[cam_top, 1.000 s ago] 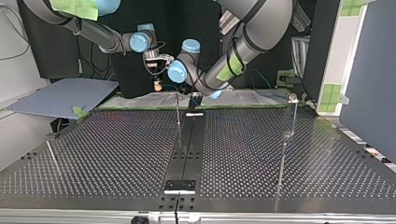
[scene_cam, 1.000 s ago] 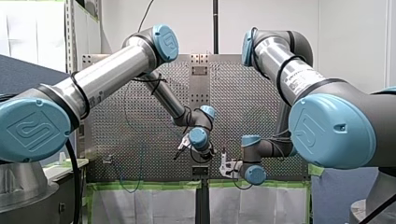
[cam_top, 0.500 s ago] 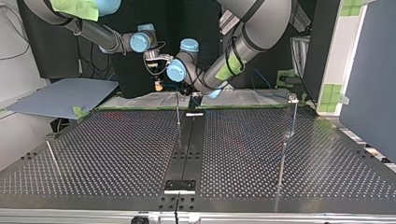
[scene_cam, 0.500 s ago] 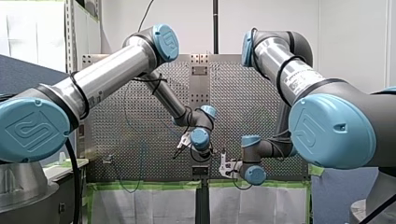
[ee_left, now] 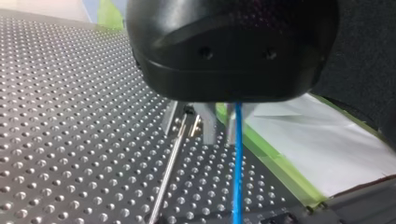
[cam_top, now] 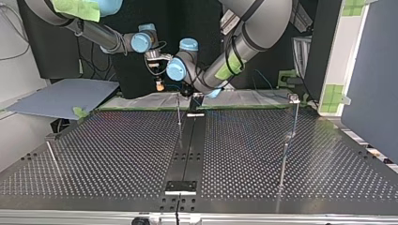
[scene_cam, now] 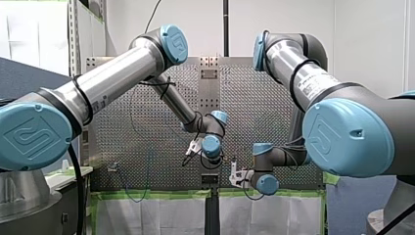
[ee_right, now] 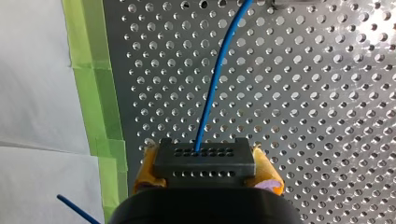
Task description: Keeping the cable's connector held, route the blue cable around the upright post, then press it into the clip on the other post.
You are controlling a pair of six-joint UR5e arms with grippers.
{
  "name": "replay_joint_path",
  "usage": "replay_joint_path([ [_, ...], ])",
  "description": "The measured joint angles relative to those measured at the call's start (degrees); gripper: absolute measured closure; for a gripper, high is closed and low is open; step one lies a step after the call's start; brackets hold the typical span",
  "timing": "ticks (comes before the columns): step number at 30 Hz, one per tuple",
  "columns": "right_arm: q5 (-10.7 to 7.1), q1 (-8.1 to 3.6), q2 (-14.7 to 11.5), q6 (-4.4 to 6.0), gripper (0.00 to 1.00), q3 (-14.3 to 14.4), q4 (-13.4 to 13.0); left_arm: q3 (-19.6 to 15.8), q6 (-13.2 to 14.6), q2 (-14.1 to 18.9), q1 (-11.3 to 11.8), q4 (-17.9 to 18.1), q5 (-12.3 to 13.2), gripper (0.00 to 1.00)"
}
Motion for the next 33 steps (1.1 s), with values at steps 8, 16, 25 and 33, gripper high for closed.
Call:
replay_joint_path([
  [8, -0.02, -0.11, 0.03, 0.00, 1.00, 0.07, 0.00, 0.00, -1.30, -0.03, -0.06, -1.43, -0.65, 1.00],
  [16, -0.25, -0.38, -0.14, 0.00, 1.00, 0.39, -0.08, -0.01, -4.78, -1.21, 0.09, -2.86, -0.03, 1.00],
  [25, -0.32, -0.47, -1.10, 0.09, 1.00, 0.73, -0.60, -0.01, -7.77, -1.55, 0.40, -1.50, 0.52, 1.00],
  [33, -0.45, -0.52, -2.08, 0.27, 1.00, 0.61, -0.72, -0.01, -8.59, -1.56, 0.78, -0.26, 0.80, 1.00],
])
